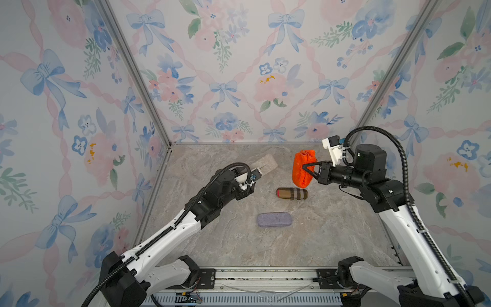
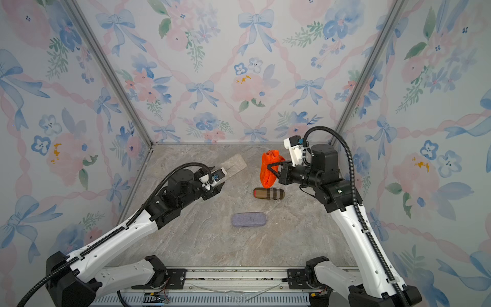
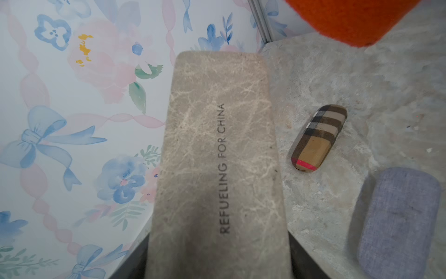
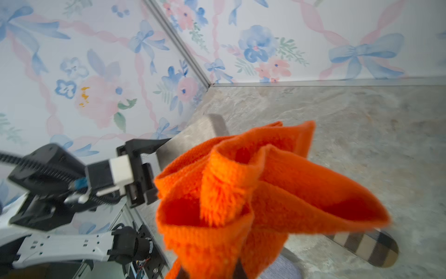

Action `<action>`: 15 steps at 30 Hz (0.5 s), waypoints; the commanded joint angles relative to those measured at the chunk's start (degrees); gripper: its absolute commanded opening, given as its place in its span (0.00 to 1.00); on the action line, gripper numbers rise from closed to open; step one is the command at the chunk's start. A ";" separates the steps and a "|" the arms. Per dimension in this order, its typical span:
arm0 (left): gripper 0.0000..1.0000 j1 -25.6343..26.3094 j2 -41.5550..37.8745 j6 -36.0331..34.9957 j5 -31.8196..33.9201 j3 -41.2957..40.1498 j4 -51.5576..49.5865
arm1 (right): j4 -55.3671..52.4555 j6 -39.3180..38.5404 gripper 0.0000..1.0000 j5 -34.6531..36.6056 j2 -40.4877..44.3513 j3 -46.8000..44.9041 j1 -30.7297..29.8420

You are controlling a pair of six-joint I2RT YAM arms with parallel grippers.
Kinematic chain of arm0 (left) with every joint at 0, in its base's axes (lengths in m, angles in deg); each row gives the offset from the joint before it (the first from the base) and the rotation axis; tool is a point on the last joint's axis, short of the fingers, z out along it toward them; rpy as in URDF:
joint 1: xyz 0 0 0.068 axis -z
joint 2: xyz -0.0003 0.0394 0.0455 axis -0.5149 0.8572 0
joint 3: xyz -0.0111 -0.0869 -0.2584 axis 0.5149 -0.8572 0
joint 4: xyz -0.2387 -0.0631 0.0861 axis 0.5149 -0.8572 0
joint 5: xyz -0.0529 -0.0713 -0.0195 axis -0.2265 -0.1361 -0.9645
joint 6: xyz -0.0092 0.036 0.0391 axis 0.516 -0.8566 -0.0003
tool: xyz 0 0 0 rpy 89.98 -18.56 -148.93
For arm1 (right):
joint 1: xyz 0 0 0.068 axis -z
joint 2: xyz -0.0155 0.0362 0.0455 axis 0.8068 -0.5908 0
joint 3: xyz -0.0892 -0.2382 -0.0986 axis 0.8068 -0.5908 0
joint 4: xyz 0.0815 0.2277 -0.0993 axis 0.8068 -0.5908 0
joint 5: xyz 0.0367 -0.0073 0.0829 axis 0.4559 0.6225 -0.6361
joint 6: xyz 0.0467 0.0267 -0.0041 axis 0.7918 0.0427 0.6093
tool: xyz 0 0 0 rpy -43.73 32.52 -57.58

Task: Wipe the eyeglass case
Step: Wipe the dirt from the eyeglass case.

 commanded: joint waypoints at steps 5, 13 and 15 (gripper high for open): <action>0.26 -7.36 5.34 22.28 -42.93 8.26 -4.86 | 1.71 -12.75 0.00 15.16 -0.42 -0.36 -16.91; 0.25 -11.53 10.57 30.94 -61.59 13.45 -5.37 | 8.05 -19.18 0.00 19.17 -5.96 0.73 -25.67; 0.25 -11.74 11.03 31.93 -64.54 13.94 -5.45 | 3.61 -23.21 0.00 22.55 -9.13 2.56 -25.92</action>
